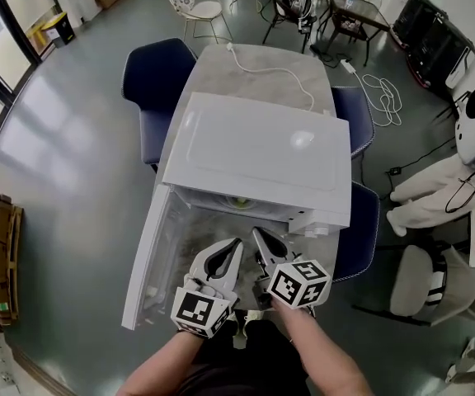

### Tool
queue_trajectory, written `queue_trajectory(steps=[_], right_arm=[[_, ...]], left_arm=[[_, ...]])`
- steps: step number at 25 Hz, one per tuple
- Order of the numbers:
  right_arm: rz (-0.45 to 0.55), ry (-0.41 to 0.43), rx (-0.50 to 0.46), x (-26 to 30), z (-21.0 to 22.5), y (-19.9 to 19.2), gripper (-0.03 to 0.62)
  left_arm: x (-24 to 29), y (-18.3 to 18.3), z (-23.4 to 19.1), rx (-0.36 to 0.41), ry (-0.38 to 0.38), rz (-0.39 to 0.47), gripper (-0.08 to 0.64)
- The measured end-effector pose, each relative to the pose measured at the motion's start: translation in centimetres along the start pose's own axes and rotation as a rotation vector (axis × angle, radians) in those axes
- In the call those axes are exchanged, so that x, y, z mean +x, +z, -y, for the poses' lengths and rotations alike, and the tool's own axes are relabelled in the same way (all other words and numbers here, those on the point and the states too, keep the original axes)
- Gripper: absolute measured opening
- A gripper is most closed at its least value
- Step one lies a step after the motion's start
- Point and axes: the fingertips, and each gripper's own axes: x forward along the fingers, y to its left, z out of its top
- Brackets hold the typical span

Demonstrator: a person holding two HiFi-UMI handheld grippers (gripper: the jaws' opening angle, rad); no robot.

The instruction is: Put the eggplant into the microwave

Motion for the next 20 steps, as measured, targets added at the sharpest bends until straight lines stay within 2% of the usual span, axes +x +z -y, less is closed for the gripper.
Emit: queue_trajectory(steps=[5,20], right_arm=[[0.039,0.026,-0.061,-3.0,-2.8,3.5,0.002],[0.116,0.087,-0.218,-8.0,-8.2,9.6,0.002]], left_arm=[[-0.8,3.6,1.4,-0.004,-0.001,0.035,0.008],[-3.2,10.9,6.0,0.088,-0.011,0.114,0.008]])
